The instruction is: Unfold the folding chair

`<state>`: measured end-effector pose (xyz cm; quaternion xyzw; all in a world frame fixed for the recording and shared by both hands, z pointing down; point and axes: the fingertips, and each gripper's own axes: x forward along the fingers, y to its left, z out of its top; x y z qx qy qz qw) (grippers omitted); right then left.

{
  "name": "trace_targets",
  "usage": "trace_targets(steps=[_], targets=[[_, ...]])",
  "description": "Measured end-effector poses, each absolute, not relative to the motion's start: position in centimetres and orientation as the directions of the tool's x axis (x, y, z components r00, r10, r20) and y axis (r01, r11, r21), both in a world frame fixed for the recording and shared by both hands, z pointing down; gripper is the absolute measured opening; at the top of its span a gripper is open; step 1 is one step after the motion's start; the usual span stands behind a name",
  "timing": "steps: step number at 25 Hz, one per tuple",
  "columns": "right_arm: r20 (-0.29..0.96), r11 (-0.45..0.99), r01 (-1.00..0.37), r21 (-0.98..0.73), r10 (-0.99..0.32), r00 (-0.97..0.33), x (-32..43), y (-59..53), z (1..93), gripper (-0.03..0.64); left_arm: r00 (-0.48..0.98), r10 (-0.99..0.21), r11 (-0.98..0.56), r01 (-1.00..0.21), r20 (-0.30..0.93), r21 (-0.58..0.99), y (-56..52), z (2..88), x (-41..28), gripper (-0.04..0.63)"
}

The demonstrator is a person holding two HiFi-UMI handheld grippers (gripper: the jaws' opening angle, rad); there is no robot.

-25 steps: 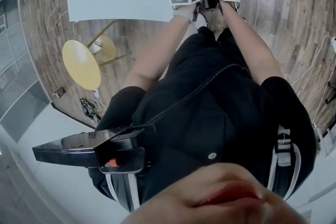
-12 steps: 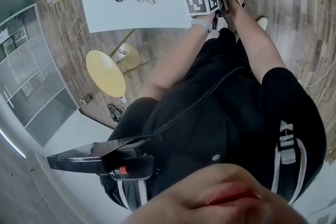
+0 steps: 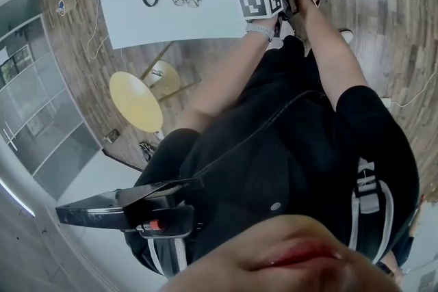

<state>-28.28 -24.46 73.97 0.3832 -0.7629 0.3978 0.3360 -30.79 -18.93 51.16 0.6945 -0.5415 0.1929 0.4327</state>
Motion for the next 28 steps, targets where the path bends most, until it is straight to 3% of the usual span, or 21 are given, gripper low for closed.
trace_targets(steps=[2, 6, 11, 28], targets=[[0.840, 0.383, -0.870, -0.311, -0.316, -0.440, -26.9, -24.6, 74.1, 0.198, 0.338, -0.588, -0.039, -0.919, 0.735, 0.391, -19.0, 51.2, -31.0, 0.097], [0.788, 0.382, -0.815, -0.435, -0.276, -0.550, -27.3, -24.3, 73.8, 0.198, 0.340, -0.589, -0.040, -0.919, 0.733, 0.393, -19.2, 51.2, -30.2, 0.097], [0.840, 0.372, -0.862, -0.345, -0.288, -0.461, -22.9, -24.9, 74.9, 0.195, 0.328, -0.586, -0.036, -0.924, 0.741, 0.380, -19.1, 51.2, -29.8, 0.100], [0.762, 0.289, -0.782, -0.552, -0.207, -0.614, -11.1, -26.6, 76.4, 0.195, 0.338, -0.567, -0.009, -0.914, 0.751, 0.405, -19.3, 52.6, -27.8, 0.099]])
